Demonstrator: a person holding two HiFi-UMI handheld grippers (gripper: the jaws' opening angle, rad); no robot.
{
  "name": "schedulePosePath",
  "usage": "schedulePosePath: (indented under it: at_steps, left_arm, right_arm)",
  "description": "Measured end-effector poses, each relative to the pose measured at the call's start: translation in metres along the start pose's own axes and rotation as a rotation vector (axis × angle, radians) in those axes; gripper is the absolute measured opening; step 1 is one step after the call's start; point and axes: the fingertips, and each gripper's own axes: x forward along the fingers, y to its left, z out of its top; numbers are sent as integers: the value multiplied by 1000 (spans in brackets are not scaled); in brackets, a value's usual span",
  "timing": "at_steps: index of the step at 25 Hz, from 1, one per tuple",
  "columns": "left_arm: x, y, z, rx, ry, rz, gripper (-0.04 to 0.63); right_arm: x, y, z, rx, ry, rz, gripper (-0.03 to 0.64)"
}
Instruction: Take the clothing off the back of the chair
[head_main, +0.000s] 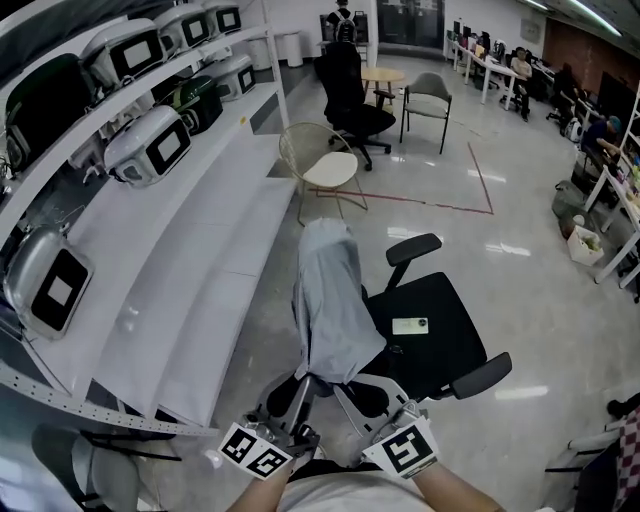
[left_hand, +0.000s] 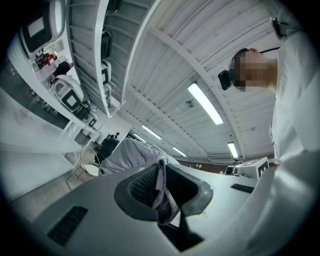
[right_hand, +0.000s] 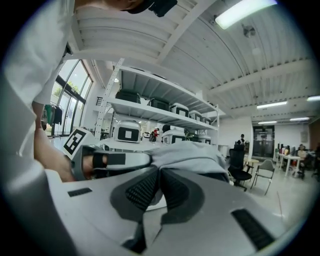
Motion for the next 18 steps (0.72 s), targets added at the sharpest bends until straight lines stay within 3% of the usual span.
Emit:
schedulePosePath:
  at_steps: [9, 18]
  left_arm:
    - [-16, -24, -10, 23, -33, 88, 49]
    - [-32, -42, -14, 29, -45, 109, 49]
  right_arm:
    - [-21, 14, -5, -23, -9, 113, 28]
    - [-34, 24, -8, -18, -14, 134, 28]
